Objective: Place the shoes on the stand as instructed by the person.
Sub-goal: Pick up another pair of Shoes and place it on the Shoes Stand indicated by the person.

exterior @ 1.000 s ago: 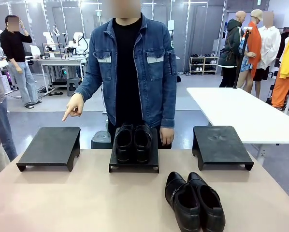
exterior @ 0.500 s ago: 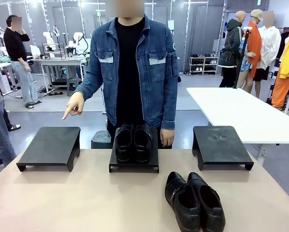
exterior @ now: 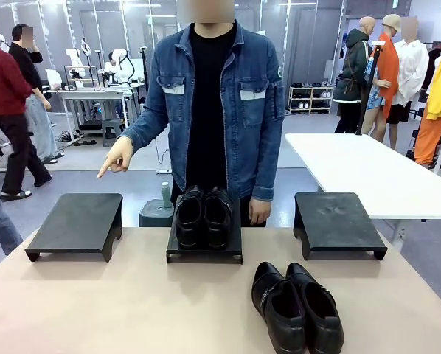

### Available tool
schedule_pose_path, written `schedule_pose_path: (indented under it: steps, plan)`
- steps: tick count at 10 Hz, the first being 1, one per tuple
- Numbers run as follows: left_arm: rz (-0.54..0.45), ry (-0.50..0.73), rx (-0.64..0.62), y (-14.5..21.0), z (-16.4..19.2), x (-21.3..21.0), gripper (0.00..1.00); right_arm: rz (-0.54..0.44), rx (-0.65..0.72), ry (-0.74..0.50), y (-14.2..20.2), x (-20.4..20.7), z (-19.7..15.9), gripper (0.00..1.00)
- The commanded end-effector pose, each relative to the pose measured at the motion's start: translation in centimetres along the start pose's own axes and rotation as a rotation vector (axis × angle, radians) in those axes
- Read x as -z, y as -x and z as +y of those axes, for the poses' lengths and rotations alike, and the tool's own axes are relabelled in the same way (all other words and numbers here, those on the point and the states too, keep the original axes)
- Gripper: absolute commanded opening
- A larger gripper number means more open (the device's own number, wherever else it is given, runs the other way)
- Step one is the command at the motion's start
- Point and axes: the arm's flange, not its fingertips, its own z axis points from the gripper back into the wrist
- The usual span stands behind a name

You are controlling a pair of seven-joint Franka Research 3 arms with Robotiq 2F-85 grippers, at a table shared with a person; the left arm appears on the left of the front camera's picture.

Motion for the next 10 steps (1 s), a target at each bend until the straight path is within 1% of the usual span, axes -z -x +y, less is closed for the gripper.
schedule_pose_path:
  steps: [1,2,3,4,5,6,7,10]
  plan:
    - [-0.005,0.020,0.024,0.0,0.1,-0.1,1.00,-0.013,-0.016,-0.014,0.0,-0.1,0.1,1.00]
    - [-0.005,0.020,0.024,0.0,0.1,-0.1,1.00,0.000,0.000,0.000,0.0,0.0,0.0,1.00]
    - [-0.005,0.020,0.024,0.0,0.1,-0.1,1.00,0.038,-0.063,0.044,-0.1,-1.9,3.1,1.00]
    - [-0.005,0.020,0.024,0.0,0.1,-0.1,1.00,0.093,-0.104,0.049,-0.4,-2.4,6.0,1.00]
    - [-0.005,0.020,0.024,0.0,0.1,-0.1,1.00,0.177,-0.142,0.089,-1.0,-1.6,9.2,1.00]
    - [-0.005,0.020,0.024,0.0,0.1,-0.1,1.00,0.265,-0.158,0.130,-2.0,0.2,12.3,1.00]
    - [-0.005,0.020,0.024,0.0,0.1,-0.1,1.00,0.346,-0.165,0.147,-3.1,1.9,14.6,1.00]
    - [-0.005,0.020,0.024,0.0,0.1,-0.1,1.00,0.486,-0.226,0.267,-5.3,8.6,19.7,1.00]
